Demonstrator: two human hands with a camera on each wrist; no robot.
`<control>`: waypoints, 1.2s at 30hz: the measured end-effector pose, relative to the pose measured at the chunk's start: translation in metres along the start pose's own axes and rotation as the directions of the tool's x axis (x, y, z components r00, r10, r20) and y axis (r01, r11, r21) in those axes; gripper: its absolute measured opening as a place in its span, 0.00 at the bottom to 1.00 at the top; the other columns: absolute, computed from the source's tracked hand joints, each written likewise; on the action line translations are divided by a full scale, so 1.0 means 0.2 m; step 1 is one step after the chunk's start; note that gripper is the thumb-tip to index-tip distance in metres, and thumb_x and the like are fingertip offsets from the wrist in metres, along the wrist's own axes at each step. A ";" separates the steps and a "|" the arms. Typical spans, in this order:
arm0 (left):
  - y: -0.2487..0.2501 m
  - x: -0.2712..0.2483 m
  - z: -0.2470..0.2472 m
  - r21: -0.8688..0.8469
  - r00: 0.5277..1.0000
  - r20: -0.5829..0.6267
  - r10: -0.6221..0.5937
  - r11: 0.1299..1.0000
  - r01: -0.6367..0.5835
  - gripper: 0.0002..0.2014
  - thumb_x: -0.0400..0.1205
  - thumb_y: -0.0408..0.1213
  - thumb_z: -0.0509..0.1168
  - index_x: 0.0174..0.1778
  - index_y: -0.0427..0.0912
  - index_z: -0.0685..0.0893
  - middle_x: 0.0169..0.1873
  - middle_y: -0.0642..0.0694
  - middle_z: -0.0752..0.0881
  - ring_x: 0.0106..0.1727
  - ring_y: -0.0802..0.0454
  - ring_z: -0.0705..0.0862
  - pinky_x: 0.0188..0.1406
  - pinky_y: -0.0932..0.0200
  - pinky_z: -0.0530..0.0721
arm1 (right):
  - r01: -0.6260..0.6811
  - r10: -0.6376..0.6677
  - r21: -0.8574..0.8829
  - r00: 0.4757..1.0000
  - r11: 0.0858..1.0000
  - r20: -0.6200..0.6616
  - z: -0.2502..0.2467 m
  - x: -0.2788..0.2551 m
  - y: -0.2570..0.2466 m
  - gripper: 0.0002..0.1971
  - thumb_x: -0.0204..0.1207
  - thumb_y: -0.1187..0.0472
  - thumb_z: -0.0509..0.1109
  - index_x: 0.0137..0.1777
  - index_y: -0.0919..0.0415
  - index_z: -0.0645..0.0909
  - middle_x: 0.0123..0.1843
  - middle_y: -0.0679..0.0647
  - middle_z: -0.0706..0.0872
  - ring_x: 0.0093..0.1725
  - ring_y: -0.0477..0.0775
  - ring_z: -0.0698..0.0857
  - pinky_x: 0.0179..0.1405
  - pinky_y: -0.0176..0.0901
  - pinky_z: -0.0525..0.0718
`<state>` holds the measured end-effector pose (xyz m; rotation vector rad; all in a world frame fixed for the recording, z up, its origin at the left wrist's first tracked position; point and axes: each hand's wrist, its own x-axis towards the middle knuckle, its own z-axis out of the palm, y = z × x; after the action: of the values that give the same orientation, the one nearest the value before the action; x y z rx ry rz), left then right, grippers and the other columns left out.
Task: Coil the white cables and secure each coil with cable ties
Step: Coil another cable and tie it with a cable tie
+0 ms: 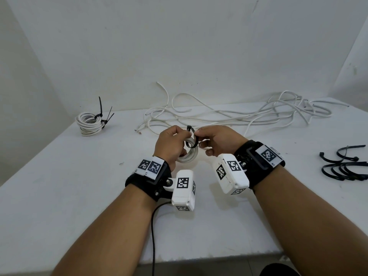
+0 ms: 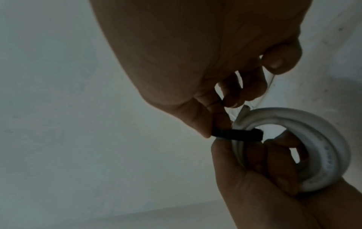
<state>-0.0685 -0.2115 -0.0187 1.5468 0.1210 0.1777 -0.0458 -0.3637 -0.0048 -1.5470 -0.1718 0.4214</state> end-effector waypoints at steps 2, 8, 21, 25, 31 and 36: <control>0.00 0.00 0.00 0.025 1.000 0.003 0.010 1.000 -0.011 0.12 0.75 0.31 0.68 0.27 0.43 0.75 0.26 0.43 0.76 0.19 0.52 0.63 0.22 0.61 0.63 | -0.004 0.004 -0.007 1.000 1.000 -0.007 0.00 0.00 0.00 0.10 0.79 0.60 0.70 0.36 0.56 0.83 0.34 0.48 0.80 0.31 0.46 0.77 0.25 0.37 0.69; 0.00 -0.01 0.00 0.100 0.997 0.032 0.065 0.993 -0.068 0.09 0.76 0.30 0.68 0.30 0.41 0.78 0.25 0.46 0.82 0.19 0.54 0.67 0.21 0.63 0.67 | -0.021 0.021 -0.003 1.000 1.000 -0.022 0.00 -0.01 -0.01 0.09 0.78 0.61 0.70 0.36 0.57 0.84 0.34 0.49 0.81 0.32 0.48 0.78 0.24 0.37 0.71; 0.03 -0.01 -0.04 0.267 0.946 0.110 0.305 0.908 -0.324 0.03 0.79 0.39 0.70 0.41 0.48 0.89 0.29 0.54 0.87 0.34 0.58 0.82 0.38 0.62 0.77 | 0.079 -0.081 -0.172 0.997 0.982 -0.004 0.00 -0.06 -0.01 0.10 0.80 0.49 0.71 0.43 0.54 0.89 0.43 0.47 0.84 0.41 0.47 0.80 0.35 0.39 0.72; 0.04 -0.02 -0.04 0.234 0.949 0.144 0.281 0.922 -0.308 0.06 0.80 0.38 0.69 0.39 0.51 0.88 0.28 0.55 0.87 0.31 0.59 0.81 0.34 0.63 0.75 | 0.159 -0.167 -0.301 0.986 0.940 0.000 0.01 -0.07 -0.01 0.09 0.76 0.53 0.76 0.36 0.52 0.86 0.39 0.47 0.85 0.43 0.45 0.79 0.41 0.41 0.71; 0.05 -0.03 -0.04 0.160 0.939 0.212 0.272 0.938 -0.308 0.05 0.82 0.36 0.68 0.42 0.43 0.89 0.31 0.46 0.88 0.26 0.57 0.76 0.29 0.60 0.74 | 0.176 -0.175 -0.111 0.984 0.978 0.019 -0.03 -0.07 -0.03 0.16 0.76 0.54 0.76 0.25 0.51 0.85 0.43 0.51 0.87 0.47 0.49 0.79 0.35 0.39 0.73; 0.04 -0.03 -0.05 0.113 0.926 0.232 0.297 0.937 -0.329 0.05 0.82 0.37 0.68 0.43 0.44 0.89 0.32 0.42 0.87 0.32 0.49 0.78 0.31 0.58 0.74 | 0.171 -0.170 -0.006 0.982 0.985 0.078 -0.02 -0.07 -0.01 0.09 0.70 0.51 0.77 0.41 0.56 0.91 0.49 0.57 0.88 0.46 0.50 0.80 0.36 0.42 0.73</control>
<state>-0.0773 -0.2021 -0.0107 1.7202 -0.2917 0.2603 -0.0567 -0.3723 -0.0003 -1.5156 -0.3656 0.3449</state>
